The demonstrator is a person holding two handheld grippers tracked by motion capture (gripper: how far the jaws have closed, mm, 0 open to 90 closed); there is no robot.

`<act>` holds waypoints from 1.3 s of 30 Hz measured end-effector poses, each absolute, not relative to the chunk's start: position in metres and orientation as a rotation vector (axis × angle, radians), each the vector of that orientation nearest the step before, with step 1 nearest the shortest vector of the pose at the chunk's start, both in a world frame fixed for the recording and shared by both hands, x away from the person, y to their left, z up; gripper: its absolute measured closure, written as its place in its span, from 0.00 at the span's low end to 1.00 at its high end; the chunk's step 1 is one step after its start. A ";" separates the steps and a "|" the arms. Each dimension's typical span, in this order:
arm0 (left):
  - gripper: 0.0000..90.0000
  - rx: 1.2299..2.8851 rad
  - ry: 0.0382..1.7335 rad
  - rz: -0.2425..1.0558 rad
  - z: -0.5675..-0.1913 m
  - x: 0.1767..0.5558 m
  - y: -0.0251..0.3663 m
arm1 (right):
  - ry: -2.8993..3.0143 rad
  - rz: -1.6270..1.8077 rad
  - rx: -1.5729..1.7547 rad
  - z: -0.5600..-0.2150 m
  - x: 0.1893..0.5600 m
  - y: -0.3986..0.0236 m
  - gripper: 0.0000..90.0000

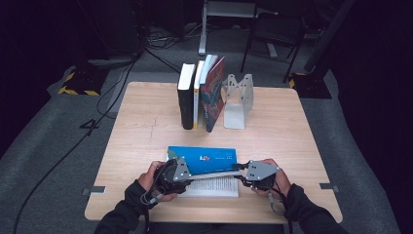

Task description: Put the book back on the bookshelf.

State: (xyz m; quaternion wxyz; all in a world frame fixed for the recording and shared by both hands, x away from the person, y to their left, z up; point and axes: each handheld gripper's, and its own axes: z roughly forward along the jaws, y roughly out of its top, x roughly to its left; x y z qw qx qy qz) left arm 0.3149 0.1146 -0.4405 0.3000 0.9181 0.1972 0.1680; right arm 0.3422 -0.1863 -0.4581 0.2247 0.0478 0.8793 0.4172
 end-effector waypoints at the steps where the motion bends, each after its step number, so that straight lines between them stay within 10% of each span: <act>1: 0.53 2.430 0.524 0.437 -0.441 0.314 0.111 | 2.423 1.150 0.139 -0.457 0.341 -0.185 0.78; 12: 0.60 2.357 0.632 0.513 -0.460 0.313 0.085 | 2.429 1.168 0.134 -0.457 0.336 -0.180 0.74; 18: 0.68 2.386 0.638 0.516 -0.459 0.312 0.084 | 2.471 1.212 0.224 -0.465 0.351 -0.187 0.54; 39: 0.65 2.347 0.680 0.525 -0.446 0.327 0.088 | 2.328 1.097 0.258 -0.457 0.350 -0.176 0.76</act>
